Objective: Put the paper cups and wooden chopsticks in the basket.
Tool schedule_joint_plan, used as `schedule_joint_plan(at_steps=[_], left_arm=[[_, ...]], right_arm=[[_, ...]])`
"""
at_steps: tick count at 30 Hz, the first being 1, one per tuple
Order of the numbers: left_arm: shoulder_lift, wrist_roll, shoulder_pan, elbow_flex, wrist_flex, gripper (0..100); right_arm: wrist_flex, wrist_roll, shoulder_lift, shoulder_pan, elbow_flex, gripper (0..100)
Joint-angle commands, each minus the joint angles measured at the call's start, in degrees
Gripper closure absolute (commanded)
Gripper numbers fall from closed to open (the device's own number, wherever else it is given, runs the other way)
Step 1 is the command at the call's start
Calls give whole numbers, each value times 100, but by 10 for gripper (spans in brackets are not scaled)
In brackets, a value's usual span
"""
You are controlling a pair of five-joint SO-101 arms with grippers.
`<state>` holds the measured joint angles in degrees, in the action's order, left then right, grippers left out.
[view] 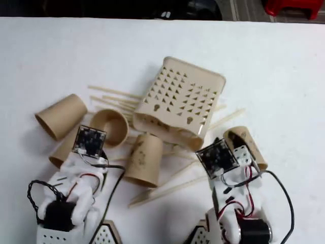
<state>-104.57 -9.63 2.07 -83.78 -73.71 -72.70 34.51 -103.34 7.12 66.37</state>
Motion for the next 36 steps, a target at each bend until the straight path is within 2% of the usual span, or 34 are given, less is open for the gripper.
schedule_joint_plan(at_steps=[1, 6, 17, 19, 24, 32, 36], left_arm=[[-4, -79, -75, 281, 35, 973], [-4, -79, -391, 273, 9, 973], [-4, -79, -488, 264, 26, 973], [-4, -79, -488, 264, 26, 973], [-4, -79, -488, 105, 185, 973], [-4, -79, -488, 97, 193, 973], [-4, -79, -514, 97, 193, 973]], right_arm=[[48, 79, 312, 418, -255, 741], [268, 325, 1701, 892, -299, 742], [1323, 396, 4901, 1297, -1398, 740], [1613, 782, 5314, 1270, -1398, 740], [2035, 1749, 5938, 1253, -1354, 741], [2923, 2048, 6378, 831, -1345, 745], [3547, 2048, 6554, 497, -1345, 830]])
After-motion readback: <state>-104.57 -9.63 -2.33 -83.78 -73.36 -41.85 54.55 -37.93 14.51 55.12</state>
